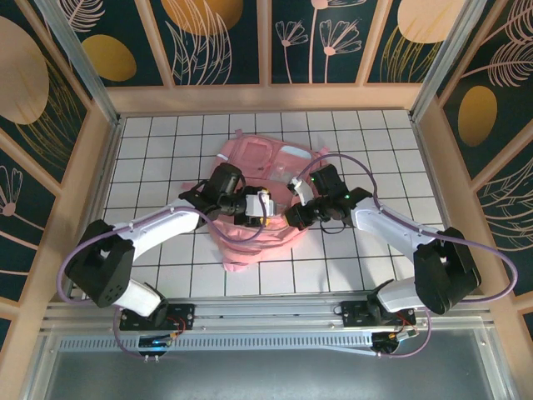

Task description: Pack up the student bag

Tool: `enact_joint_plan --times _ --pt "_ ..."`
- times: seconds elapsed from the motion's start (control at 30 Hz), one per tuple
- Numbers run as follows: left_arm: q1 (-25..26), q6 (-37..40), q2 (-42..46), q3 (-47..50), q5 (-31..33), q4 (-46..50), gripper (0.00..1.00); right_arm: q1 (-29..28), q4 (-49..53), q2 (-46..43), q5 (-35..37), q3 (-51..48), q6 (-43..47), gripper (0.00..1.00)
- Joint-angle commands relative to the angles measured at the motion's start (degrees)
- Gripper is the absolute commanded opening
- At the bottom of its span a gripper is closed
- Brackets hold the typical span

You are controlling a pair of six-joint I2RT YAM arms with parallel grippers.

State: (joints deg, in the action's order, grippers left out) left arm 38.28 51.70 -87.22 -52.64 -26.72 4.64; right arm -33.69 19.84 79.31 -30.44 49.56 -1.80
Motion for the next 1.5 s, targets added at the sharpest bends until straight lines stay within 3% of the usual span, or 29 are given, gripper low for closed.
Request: enact_joint_plan --times 0.0,0.13,0.23,0.33,0.43,0.63,0.83,0.87,0.93,1.03,1.1,1.2,1.3,1.33,1.37,1.47 --pt "1.21 1.31 -2.65 -2.51 0.67 2.69 0.55 -0.24 -3.87 -1.91 -5.4 1.03 0.44 0.0" --pt "1.27 3.85 -4.26 -5.58 1.24 7.82 0.0 -0.22 -1.16 -0.88 -3.46 2.88 1.62 0.0" --pt "1.27 5.68 -2.98 -4.89 1.89 8.65 0.0 0.8 -1.56 -1.48 3.15 1.57 1.88 0.0" --pt "1.27 9.56 -1.08 -3.43 0.32 9.07 0.0 5.51 -4.98 -2.69 9.23 -1.65 0.37 0.01" --pt "1.27 12.28 -1.27 -2.39 -1.46 11.73 0.0 9.87 -9.89 -2.58 6.9 -3.89 1.15 0.04" --pt "1.26 12.7 0.48 -0.81 -3.85 10.01 0.0 10.94 -15.56 1.45 8.33 -3.17 2.11 0.09" --pt "1.27 3.87 1.49 -0.53 -1.07 4.56 0.0 11.45 -12.63 2.43 9.09 -0.56 0.03 0.23" --pt "1.19 0.78 2.03 -0.55 -1.0 3.35 0.01 11.43 -12.67 0.67 10.24 -1.46 -0.72 0.26" --pt "1.26 -7.53 3.49 -0.91 -1.12 0.67 0.29 11.5 -11.64 -3.06 13.06 -2.72 -2.27 0.31" --pt "1.22 -21.79 7.75 -2.04 1.86 -1.98 0.33 11.81 -10.35 -8.49 16.17 -4.46 -5.32 0.39" --pt "1.26 -30.67 11.15 -2.53 7.5 -3.21 0.36 12.27 -9.36 -10.52 20.04 -5.26 -7.57 0.46" --pt "1.19 -42.25 16.19 -2.73 18.74 -3.17 0.63 13.53 -5.64 -10.52 25.96 -3.77 -11.1 0.47" --pt "-0.4 -49.27 19.56 -2.76 26.91 -1.68 0.78 14.91 -3.54 -10.71 34.6 -2.19 -15.06 0.5" --pt "-1.53 -50.44 20.65 -2.73 28.47 -1.17 0.78 15.2 -4.21 -11.87 38.6 -2.39 -15.34 0.57" --pt "-2.9 -51.09 21.79 -2.73 29.72 -0.96 0.77 15.46 -6.16 -14.12 42.01 -3.45 -14.77 0.99" --pt "-9.56 -54.97 25.41 -0.3 35.88 -2.49 0.9 15.95 -16.6 -23.25 47.83 -9.29 -12.55 0.99"
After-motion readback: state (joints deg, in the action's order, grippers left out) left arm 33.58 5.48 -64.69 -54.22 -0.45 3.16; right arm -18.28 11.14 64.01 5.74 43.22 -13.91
